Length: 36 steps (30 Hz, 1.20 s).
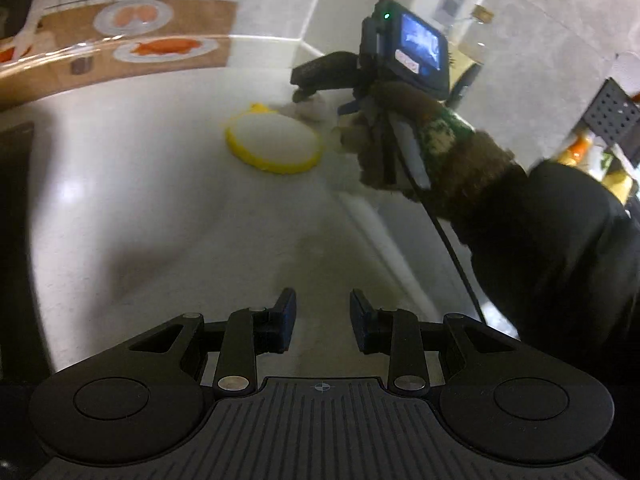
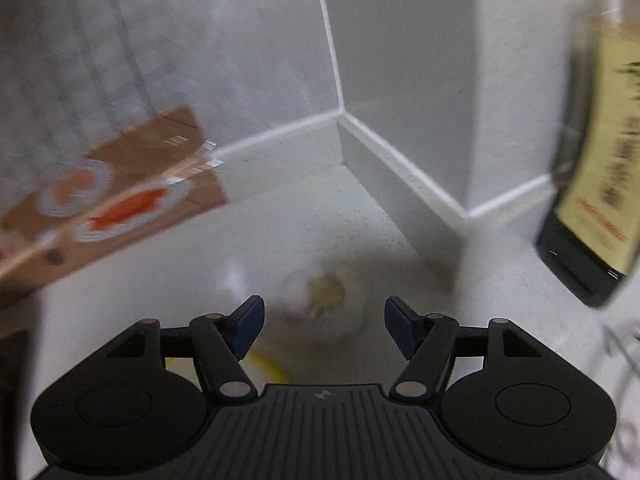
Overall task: Collect trash
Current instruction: 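Raise both open grippers back up toward the counter, then move the left gripper to the white garlic bulb while the right gripper approaches the yellow sponge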
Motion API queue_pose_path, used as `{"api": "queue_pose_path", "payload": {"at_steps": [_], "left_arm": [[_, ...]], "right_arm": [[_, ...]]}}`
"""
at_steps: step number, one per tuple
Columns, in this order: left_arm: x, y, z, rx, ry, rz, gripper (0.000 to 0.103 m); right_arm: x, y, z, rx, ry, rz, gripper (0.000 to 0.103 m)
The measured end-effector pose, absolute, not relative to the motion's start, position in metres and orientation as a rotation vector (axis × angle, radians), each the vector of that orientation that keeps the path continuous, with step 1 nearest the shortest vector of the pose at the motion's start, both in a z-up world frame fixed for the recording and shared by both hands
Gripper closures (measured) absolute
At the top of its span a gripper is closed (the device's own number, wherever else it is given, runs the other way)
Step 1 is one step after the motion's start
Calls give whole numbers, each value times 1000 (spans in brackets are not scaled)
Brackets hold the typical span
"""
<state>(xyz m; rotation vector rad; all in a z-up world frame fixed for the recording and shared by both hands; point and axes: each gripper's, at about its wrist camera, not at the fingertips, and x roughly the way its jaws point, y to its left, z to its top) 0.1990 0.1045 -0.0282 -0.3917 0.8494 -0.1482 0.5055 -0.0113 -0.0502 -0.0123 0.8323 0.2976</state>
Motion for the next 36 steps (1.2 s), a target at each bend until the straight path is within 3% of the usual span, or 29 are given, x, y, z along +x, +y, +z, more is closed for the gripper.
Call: {"api": "queue_pose_path", "payload": {"at_steps": [2,4,12,20,24,29,32,36], "left_arm": [[196,111,-28,-414,850,-129,70],[194,115,-26,-417,836,-108,70],[187,122,-31,-439,831,-65,70],[183,118,-35,-415,865,-51,70],[177,121,-36,-416,869,-45,70],[168,129,-36,-438,866,-9,70],[163,131,-35,-439,865,0,70],[159,128,-31,-435,853,-22,70]], "right_arm": [[522,-7,-61,-9,861,281,35],[523,-8,-62,8,860,284,48],[418,-13,-20,-122,825,553,49],[316,6,-47,-144,993,841,48],[304,9,-51,-176,976,858,45],[327,-9,-11,-75,821,873,19],[362,-8,-6,-47,769,777,17],[410,25,-33,-216,757,570,17]]}}
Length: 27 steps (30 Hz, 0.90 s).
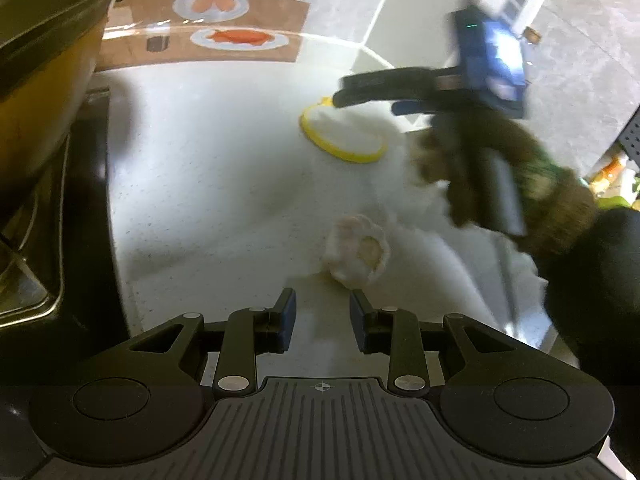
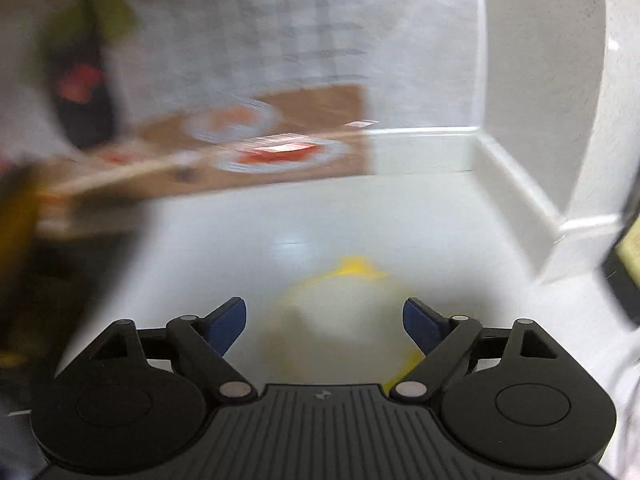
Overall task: Collect trash
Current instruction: 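Move the left gripper to the white garlic bulb while the right gripper approaches the yellow sponge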
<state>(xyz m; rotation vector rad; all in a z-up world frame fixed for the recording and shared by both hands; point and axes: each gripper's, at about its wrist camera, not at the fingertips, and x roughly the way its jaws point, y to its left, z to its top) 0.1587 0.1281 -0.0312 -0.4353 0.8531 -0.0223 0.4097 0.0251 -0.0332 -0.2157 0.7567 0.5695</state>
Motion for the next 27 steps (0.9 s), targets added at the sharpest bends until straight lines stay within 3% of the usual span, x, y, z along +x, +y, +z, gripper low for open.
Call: {"api": "queue_pose_path", "payload": {"at_steps": [9,11,13,16,27], "left_arm": [[154,129,-29,-443,834,-59,70],[154,129,-27,-443,827,-64,70],[155,129,-25,-439,821,-68,70],[158,129,-20,-436,804,-79,70],[196,100,-17,-276,774,-102,70]], "right_arm": [[437,14,-72,-105,886,511,17],[428,10,-69,-87,881,514,34],[416,7,-62,-72,895,559,78],[389,-9,-44,-11,878,602,88],[290,-101,-6,-31,798,466,92]]}}
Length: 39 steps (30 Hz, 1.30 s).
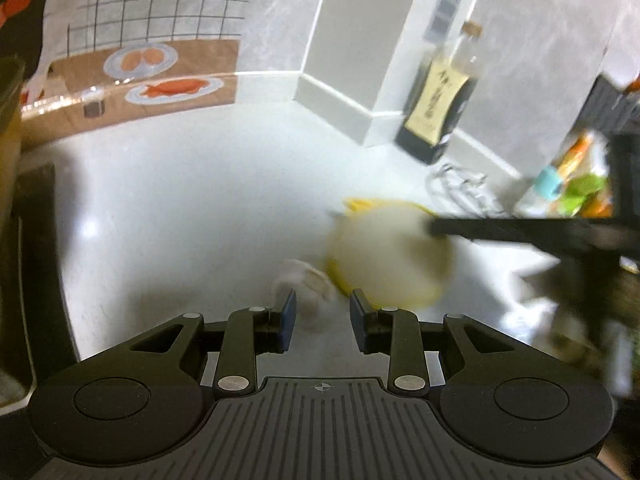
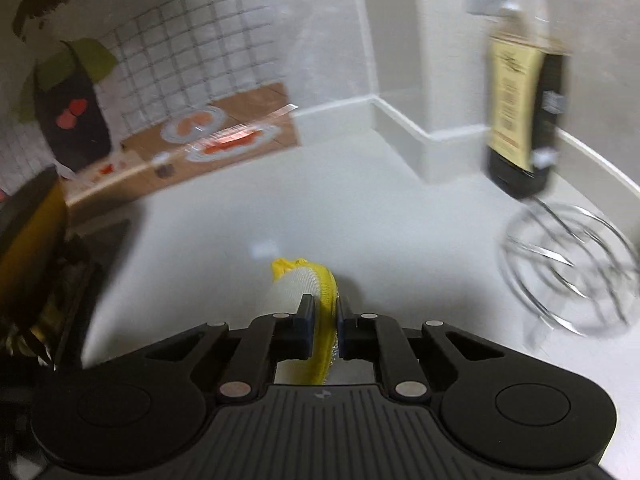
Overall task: Collect trash
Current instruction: 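Move the left gripper to the white garlic bulb while the right gripper approaches the yellow sponge, then close the left gripper around the white garlic bulb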
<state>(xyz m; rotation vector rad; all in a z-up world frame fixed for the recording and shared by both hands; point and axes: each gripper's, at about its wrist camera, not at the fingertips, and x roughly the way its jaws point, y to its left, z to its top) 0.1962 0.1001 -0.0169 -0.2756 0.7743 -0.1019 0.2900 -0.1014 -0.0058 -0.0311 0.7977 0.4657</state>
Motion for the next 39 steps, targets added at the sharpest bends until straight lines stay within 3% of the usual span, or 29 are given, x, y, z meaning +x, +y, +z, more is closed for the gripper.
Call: {"api": "queue_pose_path", "payload": {"at_steps": [4,6,8,9,10,22,30,34,39], "left_arm": [[216,97,-31,-231,824,-50,70],[225,95,-39,-224,846,-61,64],[231,93,-43,-224,855,-66,60],[234,94,-45,-227,858,-68,58],[237,94,-46,-233,860,-73,58],[267,85,-50,-244,870,-120,58],[265,84,-44,-262,860,-146,58],[255,93,-39,-311,823,-157,58],[248,112,-36,-424,778,-147,59]], "right_arm": [[269,-129,-20,-6,845,449,91],[257,-133,-26,-54,827,428,88],[246,-134,-28,-122,790,403,62],[241,-134,-29,-141,774,397,36],[239,-136,-28,-137,760,396,29],[235,-143,-60,33,801,359,29],[228,-151,-48,94,757,353,30],[246,-147,-34,148,749,431,68],[273,-119,-37,139,753,478,75]]}}
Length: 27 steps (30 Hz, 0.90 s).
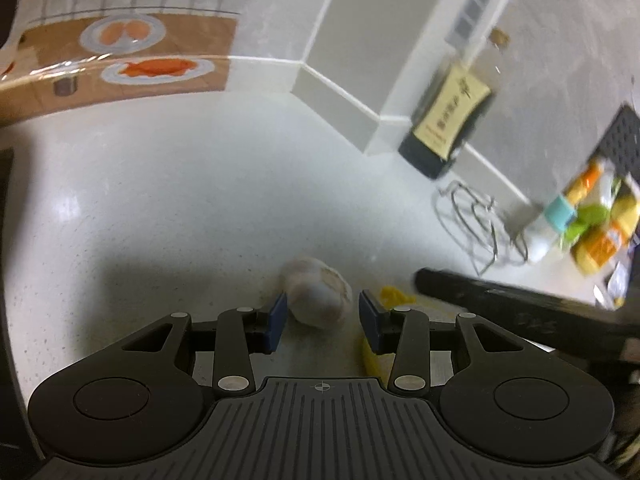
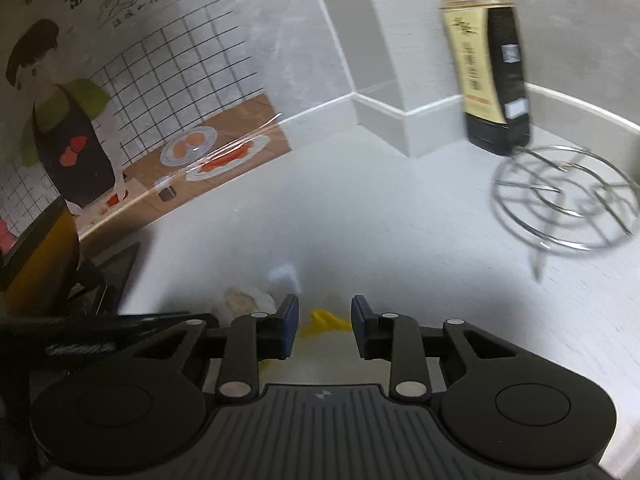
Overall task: Collect trash
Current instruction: 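Close the left gripper around the white garlic bulb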
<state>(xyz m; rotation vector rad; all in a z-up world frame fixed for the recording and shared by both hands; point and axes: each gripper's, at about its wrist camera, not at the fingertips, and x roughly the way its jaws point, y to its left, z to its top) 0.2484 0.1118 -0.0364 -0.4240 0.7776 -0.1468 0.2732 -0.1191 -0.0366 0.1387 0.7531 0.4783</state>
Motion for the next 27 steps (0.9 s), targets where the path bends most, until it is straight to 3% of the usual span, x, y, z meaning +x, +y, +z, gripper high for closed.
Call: {"api": "queue_pose_path", "payload": {"at_steps": [12,14,16,17,27], "left_arm": [[295,98,-54,-368,844,-131,57],[299,92,-55,-336,846,-134,53],[303,88,-59,-320,863,-138,48],[303,86,-62,-312,872,-139,47],[259,64,-57,-253,900,-214,48]], "right_arm": [[247,-113,-41,9,724,439,76],[235,-122,-38,-37,691,403,70],[229,-131,-38,-55,686,373,46],[226,-138,-40,-43,689,358,43],[225,-151,-57,63,767,363,40]]}}
